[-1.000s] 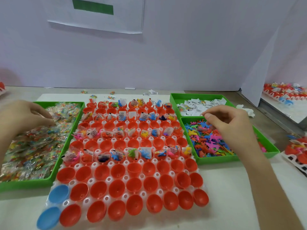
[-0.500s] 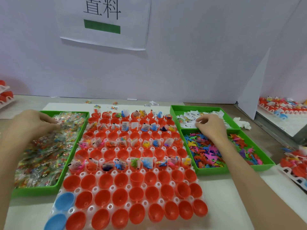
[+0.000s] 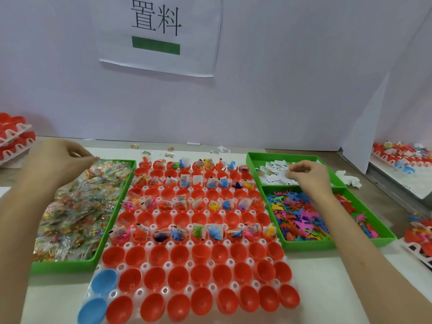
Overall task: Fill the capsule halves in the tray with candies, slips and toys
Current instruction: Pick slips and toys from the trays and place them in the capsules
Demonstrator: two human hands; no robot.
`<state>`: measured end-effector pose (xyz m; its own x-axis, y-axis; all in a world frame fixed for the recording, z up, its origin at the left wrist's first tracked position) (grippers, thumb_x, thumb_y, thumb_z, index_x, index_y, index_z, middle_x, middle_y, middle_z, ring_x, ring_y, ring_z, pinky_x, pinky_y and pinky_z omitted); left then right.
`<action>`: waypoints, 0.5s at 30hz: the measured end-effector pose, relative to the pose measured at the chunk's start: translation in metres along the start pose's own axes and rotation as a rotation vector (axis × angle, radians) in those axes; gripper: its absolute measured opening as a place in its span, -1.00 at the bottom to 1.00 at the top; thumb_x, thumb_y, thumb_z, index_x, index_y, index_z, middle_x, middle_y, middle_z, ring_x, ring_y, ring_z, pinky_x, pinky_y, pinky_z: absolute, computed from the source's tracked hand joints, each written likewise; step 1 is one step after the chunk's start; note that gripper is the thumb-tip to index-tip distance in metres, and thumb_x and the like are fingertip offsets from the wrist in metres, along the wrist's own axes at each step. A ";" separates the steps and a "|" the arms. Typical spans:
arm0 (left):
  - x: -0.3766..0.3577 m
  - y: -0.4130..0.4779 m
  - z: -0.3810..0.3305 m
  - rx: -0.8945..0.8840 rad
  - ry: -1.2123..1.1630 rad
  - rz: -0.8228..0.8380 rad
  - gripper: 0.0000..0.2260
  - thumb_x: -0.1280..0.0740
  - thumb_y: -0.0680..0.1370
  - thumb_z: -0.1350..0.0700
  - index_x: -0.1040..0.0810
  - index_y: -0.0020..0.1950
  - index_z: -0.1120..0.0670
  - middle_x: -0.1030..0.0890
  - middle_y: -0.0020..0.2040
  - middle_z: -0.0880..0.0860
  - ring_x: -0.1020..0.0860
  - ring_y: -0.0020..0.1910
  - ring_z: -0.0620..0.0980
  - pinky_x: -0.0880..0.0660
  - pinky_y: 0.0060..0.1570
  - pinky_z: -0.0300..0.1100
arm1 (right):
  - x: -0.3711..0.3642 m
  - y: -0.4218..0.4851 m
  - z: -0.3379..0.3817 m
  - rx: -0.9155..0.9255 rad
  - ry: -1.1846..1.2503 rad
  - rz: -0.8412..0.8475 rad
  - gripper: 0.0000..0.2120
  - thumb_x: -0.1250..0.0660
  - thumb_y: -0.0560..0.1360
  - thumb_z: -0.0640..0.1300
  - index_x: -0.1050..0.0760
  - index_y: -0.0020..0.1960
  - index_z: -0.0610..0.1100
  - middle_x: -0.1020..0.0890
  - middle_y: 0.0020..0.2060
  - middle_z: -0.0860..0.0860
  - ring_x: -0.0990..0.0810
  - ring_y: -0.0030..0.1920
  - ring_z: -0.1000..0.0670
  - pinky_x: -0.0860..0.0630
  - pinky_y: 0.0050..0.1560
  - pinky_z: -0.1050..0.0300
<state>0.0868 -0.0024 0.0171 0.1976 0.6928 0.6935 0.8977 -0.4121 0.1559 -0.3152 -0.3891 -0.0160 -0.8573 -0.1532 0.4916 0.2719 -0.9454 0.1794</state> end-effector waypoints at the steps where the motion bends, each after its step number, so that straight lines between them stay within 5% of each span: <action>1: 0.000 -0.004 -0.012 -0.040 -0.035 0.007 -0.83 -0.47 0.52 0.18 -0.62 -0.27 0.03 -0.67 -0.26 0.11 -0.65 -0.14 0.26 -0.59 0.06 0.22 | 0.007 -0.007 0.004 0.008 0.091 -0.023 -0.83 -0.52 0.42 -0.29 -0.61 -0.14 -0.06 -0.67 -0.17 0.03 -0.63 -0.11 0.05 -0.57 0.02 0.08; 4: -0.008 -0.024 -0.059 -0.152 -0.169 0.066 -0.90 -0.45 0.55 0.11 -0.64 -0.17 0.03 -0.70 -0.32 0.02 -0.69 -0.22 0.05 -0.59 -0.08 0.01 | 0.014 -0.037 0.023 0.056 0.291 -0.003 -0.80 -0.51 0.43 -0.25 -0.65 -0.07 0.04 -0.69 -0.18 0.09 -0.65 -0.16 0.20 -0.48 -0.15 0.32; 7: -0.031 -0.058 -0.113 -0.257 -0.339 0.161 -0.95 -0.42 0.56 0.12 -0.66 -0.09 0.05 -0.72 -0.28 -0.05 -0.69 -0.30 -0.05 -0.57 -0.17 -0.09 | 0.001 -0.075 0.041 0.102 0.436 0.099 -0.88 -0.52 0.39 -0.12 -0.69 -0.18 0.12 -0.72 -0.23 0.16 -0.66 -0.21 0.24 -0.60 -0.27 0.30; 15: -0.121 -0.134 -0.169 -0.379 -0.446 0.520 -0.93 -0.40 0.58 0.19 -0.68 -0.06 0.09 -0.73 -0.25 -0.01 -0.70 -0.27 -0.06 -0.61 -0.10 -0.19 | -0.039 -0.124 0.085 0.227 0.579 0.370 -0.89 -0.52 0.30 -0.09 -0.68 -0.18 -0.05 -0.73 -0.24 -0.02 -0.69 -0.21 0.05 -0.58 -0.18 0.29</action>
<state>-0.1243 -0.1309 0.0308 0.7673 0.4948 0.4079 0.4670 -0.8671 0.1734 -0.2788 -0.2416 0.0148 -0.7685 -0.6389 0.0348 0.6193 -0.7289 0.2919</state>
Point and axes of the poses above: each hand's wrist, its own y-axis towards the middle knuckle, its own x-axis out of the back of the hand, z = x × y, the point moved 10 cm from there along y, towards the middle knuckle
